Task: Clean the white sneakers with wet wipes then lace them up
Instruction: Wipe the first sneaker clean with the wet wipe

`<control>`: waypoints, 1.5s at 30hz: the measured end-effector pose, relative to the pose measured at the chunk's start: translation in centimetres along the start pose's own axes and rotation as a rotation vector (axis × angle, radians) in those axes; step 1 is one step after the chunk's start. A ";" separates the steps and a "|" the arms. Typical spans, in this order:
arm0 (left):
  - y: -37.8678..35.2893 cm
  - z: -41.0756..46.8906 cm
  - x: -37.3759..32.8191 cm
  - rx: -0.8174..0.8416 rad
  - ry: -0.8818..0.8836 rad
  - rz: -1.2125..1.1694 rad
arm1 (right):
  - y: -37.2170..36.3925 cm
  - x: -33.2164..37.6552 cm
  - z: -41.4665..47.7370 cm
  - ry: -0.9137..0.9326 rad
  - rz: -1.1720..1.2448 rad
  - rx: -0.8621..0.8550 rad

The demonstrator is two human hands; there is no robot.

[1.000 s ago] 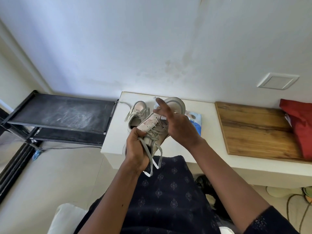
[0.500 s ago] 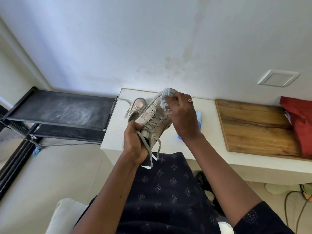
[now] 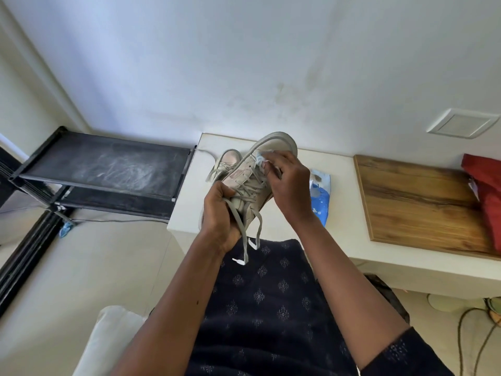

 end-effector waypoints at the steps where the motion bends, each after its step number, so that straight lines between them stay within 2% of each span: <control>1: -0.1 0.0 -0.1 0.005 0.000 -0.002 | -0.2 0.1 0.1 -0.017 -0.013 -0.046; 6: -0.2 -0.4 0.0 0.024 -0.009 0.010 | -1.3 0.7 -0.1 -0.074 -0.049 -0.139; 12: 1.1 0.6 -0.5 0.003 -0.067 0.118 | -2.0 0.5 -1.1 0.224 -0.103 0.130; 16: 1.2 0.5 -0.5 -0.001 -0.055 0.096 | -1.2 0.2 -1.1 0.291 -0.063 0.198; 20: 1.2 0.6 -0.3 -0.054 -0.054 0.092 | -0.7 -0.7 -1.1 0.309 -0.125 0.250; 22: 0.8 0.4 -0.2 -0.064 -0.047 0.090 | -0.5 -0.7 -0.8 0.295 -0.204 0.169; 24: 0.2 -0.2 -0.1 -0.065 -0.024 0.080 | -0.4 -0.6 -0.1 0.242 -0.290 0.004; 26: 0.0 -0.6 0.2 -0.077 -0.034 0.120 | -0.5 -0.6 0.5 0.140 -0.385 -0.140; 28: 0.0 -0.8 0.5 -0.099 -0.041 0.162 | -0.6 -0.5 0.9 0.038 -0.422 -0.196; 30: 0.1 -0.6 0.4 -0.078 -0.066 0.163 | -0.8 -0.2 0.6 0.019 -0.393 -0.189; 35: -0.3 -0.4 -0.4 -0.045 -0.115 0.152 | -1.9 0.4 -1.8 0.057 -0.214 -0.037; 39: -1.4 -1.1 -1.2 0.042 -0.148 0.185 | -1.6 0.3 -2.8 0.291 -0.238 0.092; 42: -1.8 -1.4 -1.4 0.046 -0.127 0.206 | -0.8 -0.8 -1.2 0.342 -0.300 0.035; 45: -1.9 -1.2 -1.3 0.023 -0.102 0.176 | -0.5 -0.5 0.5 0.272 -0.351 -0.076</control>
Point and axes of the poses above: each hand's wrist, its own z-axis towards the middle knuckle, its own y-axis out of the back of the hand, x = y × z, the point moved 3 cm from there along z, towards the middle knuckle, and after that the axes turned 11 degrees about -x, right-handed, at the moved point
